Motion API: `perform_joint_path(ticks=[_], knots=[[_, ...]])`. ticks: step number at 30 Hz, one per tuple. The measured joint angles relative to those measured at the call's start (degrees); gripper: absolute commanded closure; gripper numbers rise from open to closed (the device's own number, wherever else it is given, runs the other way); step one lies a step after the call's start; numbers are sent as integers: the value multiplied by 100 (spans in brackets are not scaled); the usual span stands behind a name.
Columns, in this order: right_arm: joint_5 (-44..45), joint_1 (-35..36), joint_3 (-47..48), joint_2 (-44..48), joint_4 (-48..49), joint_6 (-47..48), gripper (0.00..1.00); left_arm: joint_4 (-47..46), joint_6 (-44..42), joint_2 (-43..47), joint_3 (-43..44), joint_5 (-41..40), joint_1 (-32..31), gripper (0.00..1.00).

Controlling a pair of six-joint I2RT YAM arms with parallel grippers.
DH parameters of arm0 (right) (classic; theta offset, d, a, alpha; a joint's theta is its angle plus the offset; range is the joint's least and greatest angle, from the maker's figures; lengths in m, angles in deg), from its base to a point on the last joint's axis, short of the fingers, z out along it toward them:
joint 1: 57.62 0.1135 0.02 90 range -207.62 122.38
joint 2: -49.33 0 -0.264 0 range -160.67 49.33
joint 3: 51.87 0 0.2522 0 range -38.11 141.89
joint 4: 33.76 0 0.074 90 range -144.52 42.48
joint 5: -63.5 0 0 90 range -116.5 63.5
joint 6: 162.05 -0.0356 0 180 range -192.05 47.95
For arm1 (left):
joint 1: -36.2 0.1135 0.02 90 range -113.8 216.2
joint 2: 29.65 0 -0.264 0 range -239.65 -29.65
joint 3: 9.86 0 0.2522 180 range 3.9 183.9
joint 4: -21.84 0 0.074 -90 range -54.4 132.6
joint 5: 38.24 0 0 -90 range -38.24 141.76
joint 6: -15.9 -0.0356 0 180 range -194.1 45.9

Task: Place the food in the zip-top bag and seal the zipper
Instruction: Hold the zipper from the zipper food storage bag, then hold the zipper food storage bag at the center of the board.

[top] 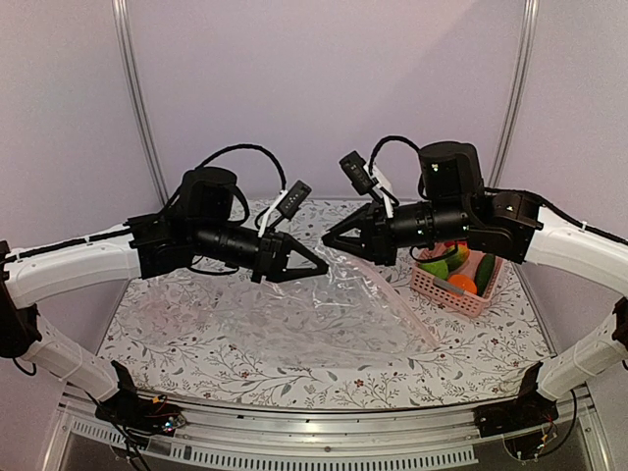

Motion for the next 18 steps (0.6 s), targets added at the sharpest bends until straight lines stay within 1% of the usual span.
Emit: perform_joint_path(ticks=[4, 8, 10, 12, 14, 15, 18], knots=[[11, 0, 0, 0, 2, 2, 97, 0, 0, 0, 0, -42, 0, 100], [48, 0, 0, 2, 7, -7, 100, 0, 2, 2, 0, -118, -2, 100], [55, 0, -2, 7, 9, -13, 100, -2, 2, 13, -2, -170, -4, 92], [55, 0, -7, 13, 42, -20, 100, -9, -11, 22, -2, -199, -11, 80], [46, 0, -11, 28, 52, -46, 100, -26, 22, 24, -2, -208, -11, 71], [42, 0, -13, 37, 52, -59, 100, -35, 44, 24, -2, -221, -11, 68], [11, 0, -20, 44, 90, -109, 100, -48, 31, 24, 0, -216, -13, 67]])
